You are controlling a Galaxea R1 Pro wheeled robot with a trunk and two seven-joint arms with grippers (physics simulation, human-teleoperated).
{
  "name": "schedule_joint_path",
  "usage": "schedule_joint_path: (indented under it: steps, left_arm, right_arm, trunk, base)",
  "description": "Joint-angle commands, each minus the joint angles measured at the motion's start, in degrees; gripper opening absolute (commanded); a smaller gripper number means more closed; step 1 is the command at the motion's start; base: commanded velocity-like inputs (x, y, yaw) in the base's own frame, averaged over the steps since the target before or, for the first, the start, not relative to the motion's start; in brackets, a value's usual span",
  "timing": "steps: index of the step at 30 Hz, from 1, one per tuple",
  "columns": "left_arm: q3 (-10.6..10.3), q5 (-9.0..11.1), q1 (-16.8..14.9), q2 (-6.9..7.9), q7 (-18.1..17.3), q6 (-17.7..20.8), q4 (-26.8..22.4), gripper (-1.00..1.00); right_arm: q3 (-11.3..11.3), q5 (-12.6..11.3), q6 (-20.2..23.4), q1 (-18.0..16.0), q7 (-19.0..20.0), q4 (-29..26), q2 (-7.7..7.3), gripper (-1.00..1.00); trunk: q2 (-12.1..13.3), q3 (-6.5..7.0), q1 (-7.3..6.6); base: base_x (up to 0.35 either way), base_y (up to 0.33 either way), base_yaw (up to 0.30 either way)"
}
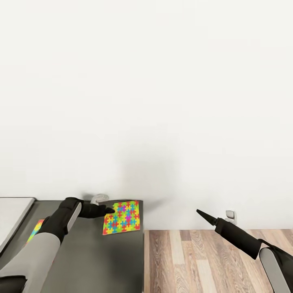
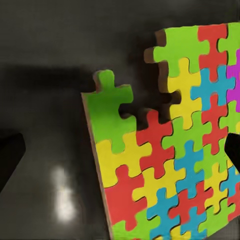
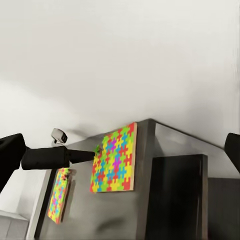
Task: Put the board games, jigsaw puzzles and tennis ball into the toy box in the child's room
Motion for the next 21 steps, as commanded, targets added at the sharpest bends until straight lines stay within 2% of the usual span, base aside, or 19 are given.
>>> schedule_joint_path:
  steps: [1, 8, 14, 21]
  left_arm:
    - [0.1, 1.2, 0.0, -0.05, -0.1, 0.7, 1.7, 1.0]
    - [0.1, 1.2, 0.0, -0.05, -0.1, 0.7, 1.7, 1.0]
    - [0.0, 1.2, 0.0, -0.05, -0.8, -1.3, 1.7, 1.0]
    - [0.0, 1.0, 0.0, -0.05, -1.2, -1.7, 1.7, 1.0]
  right_arm:
    - [0.0, -0.2, 0.3, 0.0, 0.1, 0.0, -0.02, 1.0]
    - [0.0, -0.2, 0.4, 0.0, 0.1, 0.0, -0.01, 1.0]
    - [0.0, -0.2, 0.4, 0.0, 0.1, 0.0, -0.02, 1.0]
    - [0.0, -0.2, 0.4, 0.0, 0.1, 0.0, -0.01, 1.0]
  trunk:
    - [-0.1, -0.11, 0.05]
    - [-0.1, -0.11, 0.05]
    - [-0.1, -0.11, 0.05]
    - [-0.1, -0.11, 0.05]
  base:
    - [0.0, -0.1, 0.0]
    - [0.0, -0.214, 0.0]
    - [0.0, -0.205, 0.0]
    - [0.0, -0.123, 0.0]
